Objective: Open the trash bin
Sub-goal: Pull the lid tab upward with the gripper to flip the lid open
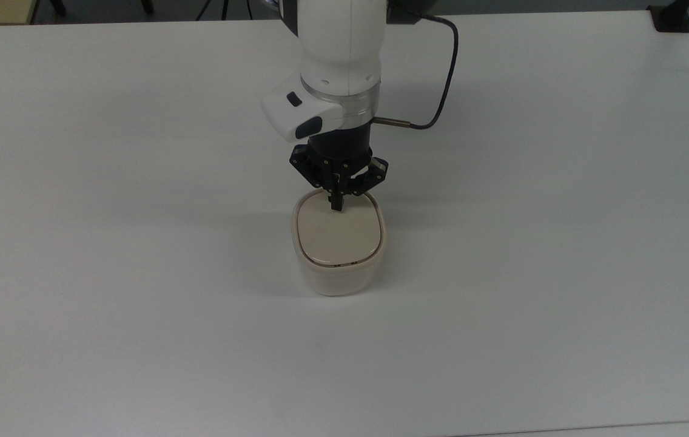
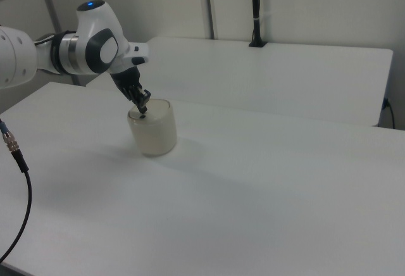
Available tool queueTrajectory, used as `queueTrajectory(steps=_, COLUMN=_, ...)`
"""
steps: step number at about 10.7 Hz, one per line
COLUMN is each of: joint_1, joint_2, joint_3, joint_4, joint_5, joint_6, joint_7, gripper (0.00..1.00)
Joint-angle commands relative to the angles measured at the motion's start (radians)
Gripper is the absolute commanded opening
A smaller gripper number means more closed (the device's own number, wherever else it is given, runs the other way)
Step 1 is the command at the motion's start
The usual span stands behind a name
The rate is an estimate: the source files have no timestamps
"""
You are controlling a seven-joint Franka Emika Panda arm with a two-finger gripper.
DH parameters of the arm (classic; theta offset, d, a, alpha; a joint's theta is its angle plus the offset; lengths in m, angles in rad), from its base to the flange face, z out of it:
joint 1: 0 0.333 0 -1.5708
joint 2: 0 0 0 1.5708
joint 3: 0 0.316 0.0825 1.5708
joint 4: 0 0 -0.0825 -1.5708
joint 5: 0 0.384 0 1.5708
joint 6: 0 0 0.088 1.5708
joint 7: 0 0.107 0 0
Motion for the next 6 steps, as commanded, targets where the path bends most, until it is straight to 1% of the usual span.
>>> queueTrajectory(steps=1, joint_1=0.030, joint_2=0.007, joint_3=-0.012, joint_4=-0.050, joint_5=-0.056, joint_6=0.044, joint_7=0.035, gripper=0.04)
queueTrajectory(steps=3, joint_1=0.033, joint_2=0.002, joint_3=-0.012, joint_4=-0.050, joint_5=-0.061, joint_6=0.041, joint_7=0.036, gripper=0.05)
queueTrajectory(steps=4, joint_1=0.025, joint_2=-0.030, joint_3=-0.012, joint_4=-0.047, joint_5=-0.054, joint_6=0.032, joint_7=0.037, gripper=0.05)
queueTrajectory(steps=6, joint_1=0.016, joint_2=-0.108, joint_3=-0.014, joint_4=-0.040, joint_5=-0.051, joint_6=-0.007, joint_7=0.037, gripper=0.09)
